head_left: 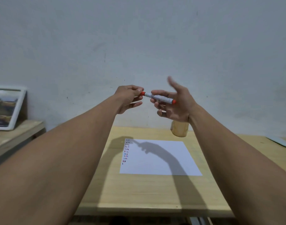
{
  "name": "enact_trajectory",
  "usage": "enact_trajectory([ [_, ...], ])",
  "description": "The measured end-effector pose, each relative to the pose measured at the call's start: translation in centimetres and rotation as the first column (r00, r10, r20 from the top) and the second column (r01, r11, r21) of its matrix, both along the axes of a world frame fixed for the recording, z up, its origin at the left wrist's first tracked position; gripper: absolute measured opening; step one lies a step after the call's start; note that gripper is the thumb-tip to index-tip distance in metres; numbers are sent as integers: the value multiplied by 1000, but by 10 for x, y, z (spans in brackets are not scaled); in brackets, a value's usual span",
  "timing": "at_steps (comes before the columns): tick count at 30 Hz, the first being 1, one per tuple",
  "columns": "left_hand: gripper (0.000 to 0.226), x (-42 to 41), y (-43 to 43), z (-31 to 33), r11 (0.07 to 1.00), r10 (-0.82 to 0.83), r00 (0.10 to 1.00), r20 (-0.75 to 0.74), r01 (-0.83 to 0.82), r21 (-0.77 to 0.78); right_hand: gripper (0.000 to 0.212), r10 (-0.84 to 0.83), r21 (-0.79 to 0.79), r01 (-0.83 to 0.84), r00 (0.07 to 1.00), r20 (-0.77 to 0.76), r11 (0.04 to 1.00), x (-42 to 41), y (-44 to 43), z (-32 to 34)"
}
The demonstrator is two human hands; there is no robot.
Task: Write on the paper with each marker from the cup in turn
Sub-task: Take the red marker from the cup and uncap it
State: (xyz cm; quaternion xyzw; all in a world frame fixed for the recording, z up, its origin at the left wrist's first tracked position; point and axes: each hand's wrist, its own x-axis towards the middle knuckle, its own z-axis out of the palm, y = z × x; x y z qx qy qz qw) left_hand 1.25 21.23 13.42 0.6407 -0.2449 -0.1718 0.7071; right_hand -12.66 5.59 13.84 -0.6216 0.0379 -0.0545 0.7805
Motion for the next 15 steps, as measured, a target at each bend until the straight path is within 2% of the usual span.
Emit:
enact_trajectory([
  [2, 17, 1, 3, 2, 1000, 2, 1000, -18, -2, -23, 97, 25, 187, -41, 996, 86, 982, 1, 3, -3],
  [3, 18, 1, 3, 2, 999, 1, 1000, -29, -2, -40, 100, 13, 235, -42, 992, 125, 971, 3, 5, -5],
  [4, 19, 1, 4, 3, 998, -3, 999, -40, 1, -56, 95, -21, 257, -18, 989, 150, 966, 6, 8, -8],
  [6, 20, 1, 5, 2, 996, -23, 998, -55, 19, -82, 62, -156, 223, 118, 975, 158, 968, 16, 15, -13],
  [8, 17, 1, 6, -1, 996, -50, 998, -49, 46, -78, 28, -282, 113, 267, 948, 150, 957, 27, 21, -21],
  [9, 14, 1, 7, -4, 996, -60, 997, -42, 57, -72, 21, -316, 52, 312, 937, 146, 949, 32, 25, -24],
  [12, 14, 5, 13, -12, 996, -72, 997, -37, 69, -60, 22, -358, -99, 373, 923, 144, 922, 40, 33, -33],
  [15, 17, 10, 19, -22, 997, -78, 997, -12, 78, -18, 17, -362, -113, 384, 915, 179, 916, 45, 40, -37],
])
